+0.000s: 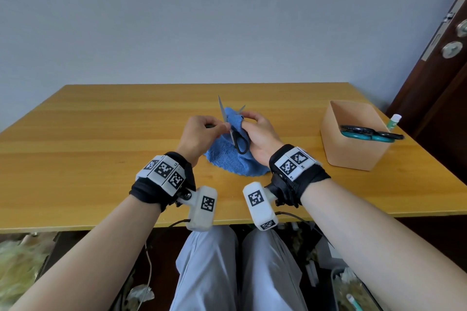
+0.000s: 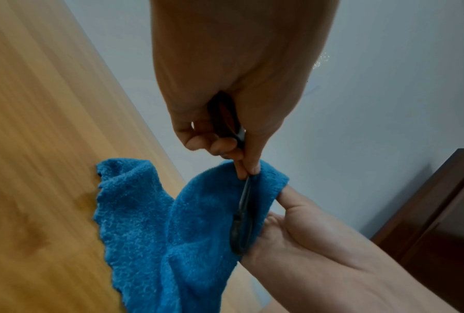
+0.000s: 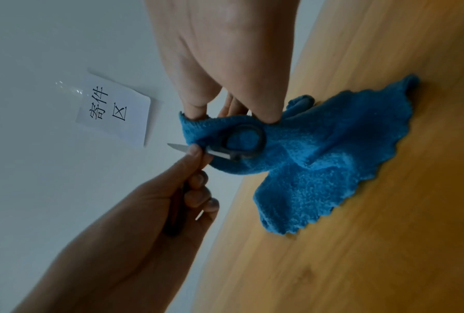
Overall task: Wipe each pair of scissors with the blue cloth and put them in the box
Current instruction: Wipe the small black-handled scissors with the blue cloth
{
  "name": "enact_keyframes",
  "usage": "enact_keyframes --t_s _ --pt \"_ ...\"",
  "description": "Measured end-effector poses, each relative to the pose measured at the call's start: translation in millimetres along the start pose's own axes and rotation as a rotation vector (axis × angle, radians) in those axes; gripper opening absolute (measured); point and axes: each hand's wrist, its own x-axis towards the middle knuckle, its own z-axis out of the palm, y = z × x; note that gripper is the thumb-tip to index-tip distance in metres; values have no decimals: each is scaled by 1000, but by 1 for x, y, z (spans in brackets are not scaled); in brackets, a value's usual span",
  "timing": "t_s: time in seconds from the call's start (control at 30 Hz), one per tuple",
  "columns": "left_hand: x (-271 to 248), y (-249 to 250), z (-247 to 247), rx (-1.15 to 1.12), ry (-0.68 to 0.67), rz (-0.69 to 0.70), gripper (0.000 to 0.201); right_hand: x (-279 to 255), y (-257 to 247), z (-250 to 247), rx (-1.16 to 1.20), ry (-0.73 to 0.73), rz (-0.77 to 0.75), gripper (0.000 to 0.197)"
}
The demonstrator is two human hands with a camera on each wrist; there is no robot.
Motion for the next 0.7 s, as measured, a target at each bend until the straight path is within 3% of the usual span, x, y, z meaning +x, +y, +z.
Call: enact_keyframes --t_s 0.17,0.4,0.5,0.7 --pt "-1 -7 -1 -8 -14 -15 27 2 -4 2 6 -51 24 36" --pt "3 3 -6 33 -24 15 23 4 -3 -2 30 -28 30 24" --pt "4 4 -12 85 -31 -7 22 4 -9 -3 -67 -59 23 28" --pt "0 6 -18 101 -72 -34 20 6 -20 -5 -253 -55 34 16"
